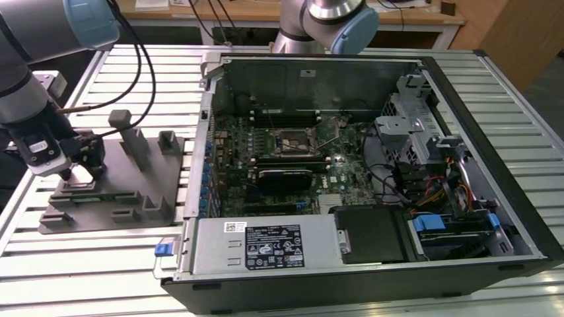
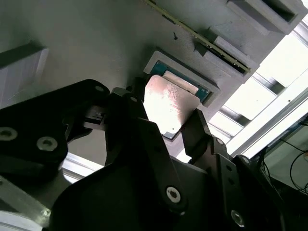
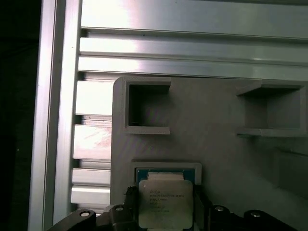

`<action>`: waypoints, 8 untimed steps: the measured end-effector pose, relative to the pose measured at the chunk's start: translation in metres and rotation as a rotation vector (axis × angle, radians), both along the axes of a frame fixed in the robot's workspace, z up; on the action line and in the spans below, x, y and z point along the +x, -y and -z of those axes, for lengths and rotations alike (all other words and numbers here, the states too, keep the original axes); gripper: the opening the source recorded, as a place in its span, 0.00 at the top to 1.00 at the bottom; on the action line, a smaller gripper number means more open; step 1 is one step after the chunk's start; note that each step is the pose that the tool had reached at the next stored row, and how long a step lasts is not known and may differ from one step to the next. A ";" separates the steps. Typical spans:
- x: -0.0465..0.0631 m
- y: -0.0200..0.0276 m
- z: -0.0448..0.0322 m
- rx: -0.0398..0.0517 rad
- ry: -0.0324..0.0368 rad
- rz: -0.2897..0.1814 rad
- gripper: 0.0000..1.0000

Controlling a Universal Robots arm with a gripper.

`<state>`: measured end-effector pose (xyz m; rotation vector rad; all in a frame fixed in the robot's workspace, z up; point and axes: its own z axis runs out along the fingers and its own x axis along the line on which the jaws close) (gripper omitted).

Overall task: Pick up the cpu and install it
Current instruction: 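Pick up the cpu and move it towards the insertion slot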

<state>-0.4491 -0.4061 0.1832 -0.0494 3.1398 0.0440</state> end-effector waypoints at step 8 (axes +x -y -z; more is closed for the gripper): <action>0.000 0.0000 -0.0094 0.0002 0.0004 0.000 0.46</action>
